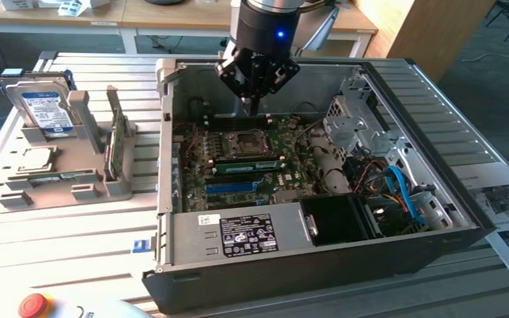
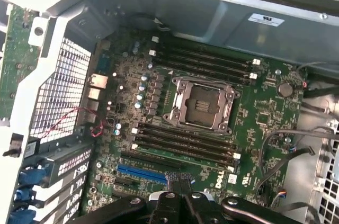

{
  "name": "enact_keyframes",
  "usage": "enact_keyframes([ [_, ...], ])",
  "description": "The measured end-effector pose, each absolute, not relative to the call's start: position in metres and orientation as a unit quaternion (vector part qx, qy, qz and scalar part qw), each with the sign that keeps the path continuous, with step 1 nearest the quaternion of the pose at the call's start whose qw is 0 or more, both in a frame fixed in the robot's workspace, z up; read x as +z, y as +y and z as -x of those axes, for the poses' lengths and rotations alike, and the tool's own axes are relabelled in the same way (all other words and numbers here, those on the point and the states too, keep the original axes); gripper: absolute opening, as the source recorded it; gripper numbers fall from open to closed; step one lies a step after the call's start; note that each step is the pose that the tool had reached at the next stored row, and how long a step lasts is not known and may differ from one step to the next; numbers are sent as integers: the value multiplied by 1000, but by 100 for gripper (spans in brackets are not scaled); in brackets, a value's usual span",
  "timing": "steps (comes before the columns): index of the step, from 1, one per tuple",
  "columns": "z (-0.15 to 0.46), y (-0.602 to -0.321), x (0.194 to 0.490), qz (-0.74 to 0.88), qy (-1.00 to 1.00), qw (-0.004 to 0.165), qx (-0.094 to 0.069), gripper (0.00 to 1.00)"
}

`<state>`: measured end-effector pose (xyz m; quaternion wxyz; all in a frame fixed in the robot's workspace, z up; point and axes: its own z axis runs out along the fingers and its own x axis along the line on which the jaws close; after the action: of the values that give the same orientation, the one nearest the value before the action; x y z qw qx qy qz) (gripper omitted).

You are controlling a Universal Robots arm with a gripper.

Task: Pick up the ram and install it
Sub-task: 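Press down the ram until it locks into place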

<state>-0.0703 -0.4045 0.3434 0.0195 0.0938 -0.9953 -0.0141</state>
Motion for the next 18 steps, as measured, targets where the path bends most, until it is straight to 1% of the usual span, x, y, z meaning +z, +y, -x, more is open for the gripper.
enact_keyframes([
  [18, 70, -404, 343, -9, -1000, 19, -12, 10],
])
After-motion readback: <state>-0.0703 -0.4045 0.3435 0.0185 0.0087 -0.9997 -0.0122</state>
